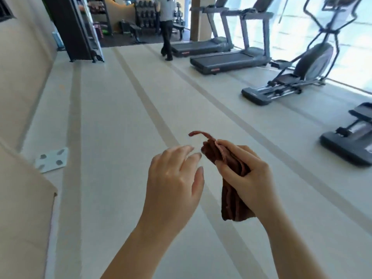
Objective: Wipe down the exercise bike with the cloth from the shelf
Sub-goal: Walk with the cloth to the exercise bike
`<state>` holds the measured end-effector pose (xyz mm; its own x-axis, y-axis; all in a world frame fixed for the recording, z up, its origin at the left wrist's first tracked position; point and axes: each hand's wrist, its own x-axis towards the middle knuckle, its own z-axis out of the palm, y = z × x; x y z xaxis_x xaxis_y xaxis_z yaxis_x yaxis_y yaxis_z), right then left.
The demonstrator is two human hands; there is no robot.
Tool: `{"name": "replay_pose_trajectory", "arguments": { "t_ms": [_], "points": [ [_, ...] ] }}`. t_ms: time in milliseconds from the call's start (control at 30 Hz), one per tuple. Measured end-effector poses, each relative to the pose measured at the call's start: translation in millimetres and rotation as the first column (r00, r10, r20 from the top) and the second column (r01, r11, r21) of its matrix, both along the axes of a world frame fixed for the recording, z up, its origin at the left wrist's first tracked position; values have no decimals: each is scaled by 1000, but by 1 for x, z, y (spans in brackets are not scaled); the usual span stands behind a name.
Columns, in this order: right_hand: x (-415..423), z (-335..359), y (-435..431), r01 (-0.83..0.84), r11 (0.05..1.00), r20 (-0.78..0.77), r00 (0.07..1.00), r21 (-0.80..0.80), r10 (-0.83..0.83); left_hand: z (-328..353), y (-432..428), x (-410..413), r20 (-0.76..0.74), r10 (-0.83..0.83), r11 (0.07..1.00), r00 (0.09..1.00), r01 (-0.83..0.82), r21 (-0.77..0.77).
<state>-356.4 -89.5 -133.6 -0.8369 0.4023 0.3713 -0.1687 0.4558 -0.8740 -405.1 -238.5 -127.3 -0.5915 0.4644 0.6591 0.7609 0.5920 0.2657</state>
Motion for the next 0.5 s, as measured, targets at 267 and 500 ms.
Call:
{"name": "replay_pose_trajectory", "arguments": {
  "t_ms": [267, 500],
  "points": [
    [50, -15, 103, 338, 935, 69, 941, -104, -332, -21, 126, 1, 69, -306, 951, 950, 309, -32],
    [40, -32, 173, 566, 813, 111, 824, -133, -556, -42, 225, -35, 119, -510, 856, 852, 516, -28]
  ]
}}
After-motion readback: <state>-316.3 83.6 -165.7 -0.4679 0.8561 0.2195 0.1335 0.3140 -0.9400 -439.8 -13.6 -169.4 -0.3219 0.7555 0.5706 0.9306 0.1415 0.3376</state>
